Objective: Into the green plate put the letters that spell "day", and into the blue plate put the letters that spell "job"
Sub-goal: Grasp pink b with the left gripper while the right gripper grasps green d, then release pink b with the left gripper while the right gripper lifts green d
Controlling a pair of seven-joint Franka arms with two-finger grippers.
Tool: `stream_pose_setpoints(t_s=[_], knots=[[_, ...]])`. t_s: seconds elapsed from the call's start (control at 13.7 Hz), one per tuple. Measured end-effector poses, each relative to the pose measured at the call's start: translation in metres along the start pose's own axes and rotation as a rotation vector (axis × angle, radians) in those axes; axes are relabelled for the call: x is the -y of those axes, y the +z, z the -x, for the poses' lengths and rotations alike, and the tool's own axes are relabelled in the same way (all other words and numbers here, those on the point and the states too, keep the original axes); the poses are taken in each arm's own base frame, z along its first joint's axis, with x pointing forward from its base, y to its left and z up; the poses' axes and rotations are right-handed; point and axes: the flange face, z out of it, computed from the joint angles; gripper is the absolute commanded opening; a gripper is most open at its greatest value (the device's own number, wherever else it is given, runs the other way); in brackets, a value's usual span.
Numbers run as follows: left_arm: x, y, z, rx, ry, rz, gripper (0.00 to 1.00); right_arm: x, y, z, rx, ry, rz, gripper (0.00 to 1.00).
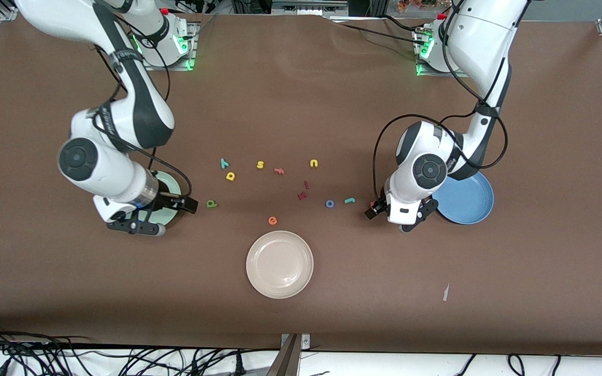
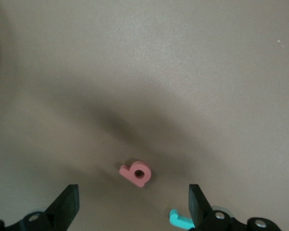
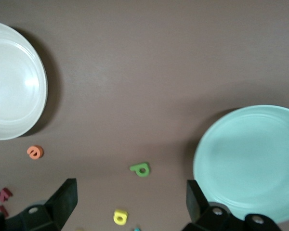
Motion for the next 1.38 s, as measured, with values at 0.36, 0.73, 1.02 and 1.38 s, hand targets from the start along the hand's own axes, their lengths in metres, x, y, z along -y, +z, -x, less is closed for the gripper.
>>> stream_pose_setpoints(t_s=[0.36,0.73,1.02,1.38], knots=[[-0.004,0.025,0.002,-0.032,-0.17,0.016,1.0,0.011,0.04,-0.001,-0.008,0.014,0.006,1.0],[-0.004,0.035,0.005,-0.064,-0.343,-0.005,0.95,0.03,0.086,0.011,-0.036,-0.074,0.129,1.0],[-0.007,0.045,0.007,-0.071,-0.451,0.022,0.89,0.03,0.097,0.012,-0.056,-0.084,0.121,1.0],[-0.009,0.053,0.012,-0.072,-0.496,0.022,0.38,0.018,0.147,0.025,-0.059,-0.053,0.106,1.0]])
